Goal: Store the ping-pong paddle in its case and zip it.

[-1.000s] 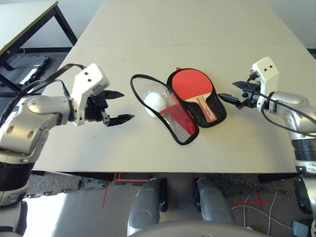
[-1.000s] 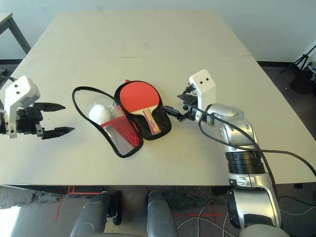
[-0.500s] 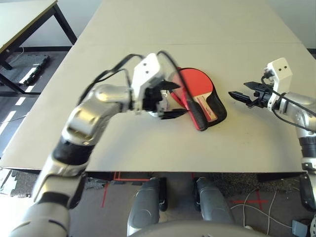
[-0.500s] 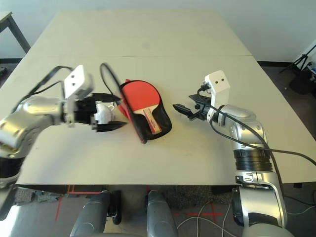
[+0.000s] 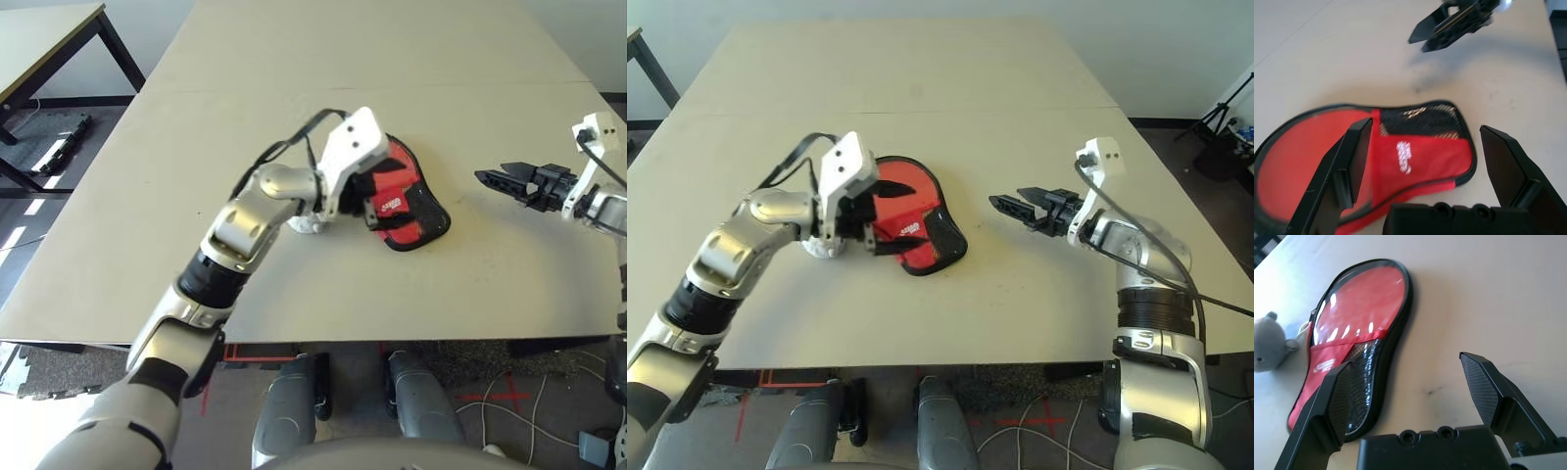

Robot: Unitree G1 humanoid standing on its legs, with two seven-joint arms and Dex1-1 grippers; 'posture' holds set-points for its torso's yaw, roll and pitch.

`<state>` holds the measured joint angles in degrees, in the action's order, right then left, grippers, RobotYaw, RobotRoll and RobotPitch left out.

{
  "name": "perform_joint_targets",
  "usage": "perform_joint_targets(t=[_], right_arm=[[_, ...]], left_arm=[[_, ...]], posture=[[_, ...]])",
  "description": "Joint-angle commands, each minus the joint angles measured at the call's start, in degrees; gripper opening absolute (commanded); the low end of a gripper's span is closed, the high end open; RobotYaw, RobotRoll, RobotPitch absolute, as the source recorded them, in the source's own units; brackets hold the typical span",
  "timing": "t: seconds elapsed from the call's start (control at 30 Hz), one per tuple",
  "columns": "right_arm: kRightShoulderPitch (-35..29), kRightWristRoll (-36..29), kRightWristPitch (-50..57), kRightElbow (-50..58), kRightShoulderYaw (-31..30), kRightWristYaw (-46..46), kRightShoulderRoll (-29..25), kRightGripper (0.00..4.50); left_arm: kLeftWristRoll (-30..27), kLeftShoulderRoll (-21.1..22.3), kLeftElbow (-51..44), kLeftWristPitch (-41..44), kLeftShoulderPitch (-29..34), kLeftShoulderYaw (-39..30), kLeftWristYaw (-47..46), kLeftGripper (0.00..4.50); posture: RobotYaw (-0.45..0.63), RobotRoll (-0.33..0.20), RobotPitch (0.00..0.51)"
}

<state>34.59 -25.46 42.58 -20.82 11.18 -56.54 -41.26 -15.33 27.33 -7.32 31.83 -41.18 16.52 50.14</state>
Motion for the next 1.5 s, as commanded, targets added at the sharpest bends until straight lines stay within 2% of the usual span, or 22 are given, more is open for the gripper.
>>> perform_joint_targets(t=[0.03,0.23,0.5,1.03,1.13,1.5], right_arm=[[-1.29,-0.66,2.62,2.77,-2.83,-0.42,1.30,4.49],[-0.50,2.09,2.50,0.73,-7.01,1.81,4.53,4.49],[0.61,3.10,2.32,-2.51,-8.89,2.76,6.81,4.49],[2.92,3.10,6.77,-6.71,-8.73,5.21,12.55,4.49],[2.62,2.98,7.14,-6.68,-8.76,5.55,13.16,3.68],[1.34,3.28,8.46,-5.68,-8.61,6.48,12.46,0.31]], left_arm=[[-0.37,1.00,-3.27,1.40,1.70,-0.31,0.73,4.50],[-0.99,2.62,-6.12,3.56,2.62,-0.86,1.09,4.50],[-1.34,4.50,-7.48,5.22,2.40,-1.51,1.78,4.50],[-1.24,4.87,-6.98,5.27,2.44,-1.58,2.11,4.50],[-1.18,4.96,-6.84,5.23,2.49,-1.49,2.26,4.50],[-1.05,5.01,-5.95,4.73,2.26,-1.39,3.05,4.50]], posture=[[-0.04,0.000,0.154],[-0.03,0.000,0.158],[-0.02,0.000,0.164],[-0.02,0.000,0.164],[-0.02,0.000,0.163],[-0.03,0.000,0.157]])
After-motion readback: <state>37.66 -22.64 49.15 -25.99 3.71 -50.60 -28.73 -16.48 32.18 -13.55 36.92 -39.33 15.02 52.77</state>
